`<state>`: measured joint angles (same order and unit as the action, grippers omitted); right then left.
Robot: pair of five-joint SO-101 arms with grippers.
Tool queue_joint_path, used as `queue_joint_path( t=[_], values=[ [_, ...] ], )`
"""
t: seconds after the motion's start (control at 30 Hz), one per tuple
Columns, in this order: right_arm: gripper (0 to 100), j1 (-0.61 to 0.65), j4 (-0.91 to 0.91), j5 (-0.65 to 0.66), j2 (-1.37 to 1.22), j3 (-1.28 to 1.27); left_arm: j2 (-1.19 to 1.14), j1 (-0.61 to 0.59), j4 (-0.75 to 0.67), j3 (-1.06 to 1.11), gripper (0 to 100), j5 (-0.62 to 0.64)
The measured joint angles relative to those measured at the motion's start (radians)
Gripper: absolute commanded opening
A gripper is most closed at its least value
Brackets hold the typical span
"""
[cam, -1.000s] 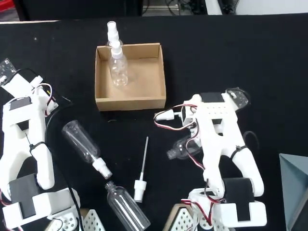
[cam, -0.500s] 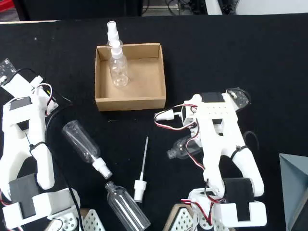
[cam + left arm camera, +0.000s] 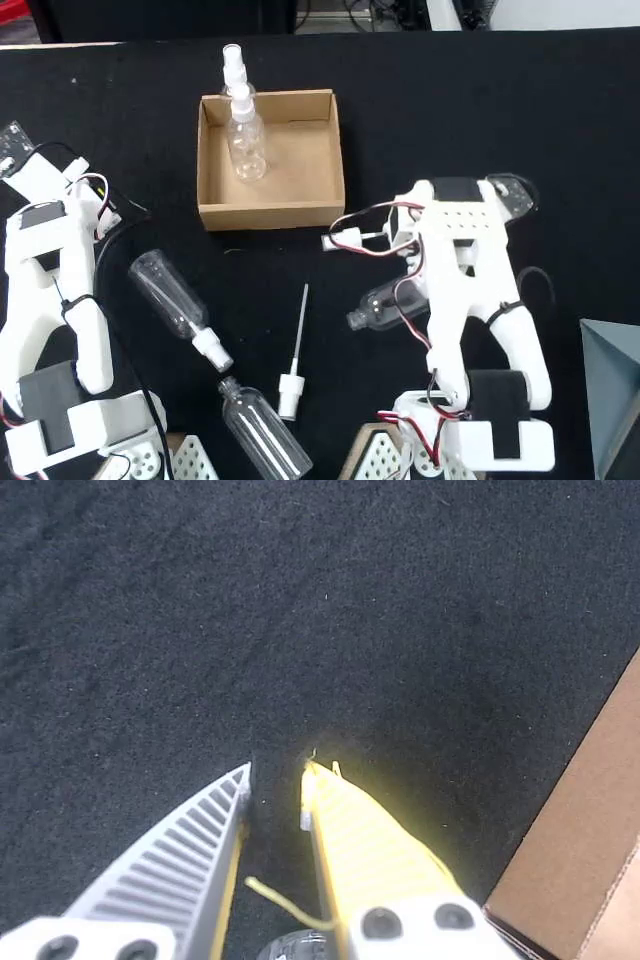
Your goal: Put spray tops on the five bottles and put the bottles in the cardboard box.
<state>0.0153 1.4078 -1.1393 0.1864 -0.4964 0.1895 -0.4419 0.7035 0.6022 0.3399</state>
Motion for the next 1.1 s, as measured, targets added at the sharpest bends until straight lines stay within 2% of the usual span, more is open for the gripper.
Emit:
queue_joint_path(
  t=[0.33,0.77,1.1],
  values=[
    [30.5,0.0,0.109,0.011,0.0,0.109,0.0,0.0,0.0,0.0,7,0.0],
    [30.5,0.0,0.199,0.517,0.0,0.112,0.0,0.0,0.0,0.0,7,0.0],
    [30.4,0.0,0.204,0.704,0.0,0.112,0.0,0.0,0.0,0.0,7,0.0]
  ],
)
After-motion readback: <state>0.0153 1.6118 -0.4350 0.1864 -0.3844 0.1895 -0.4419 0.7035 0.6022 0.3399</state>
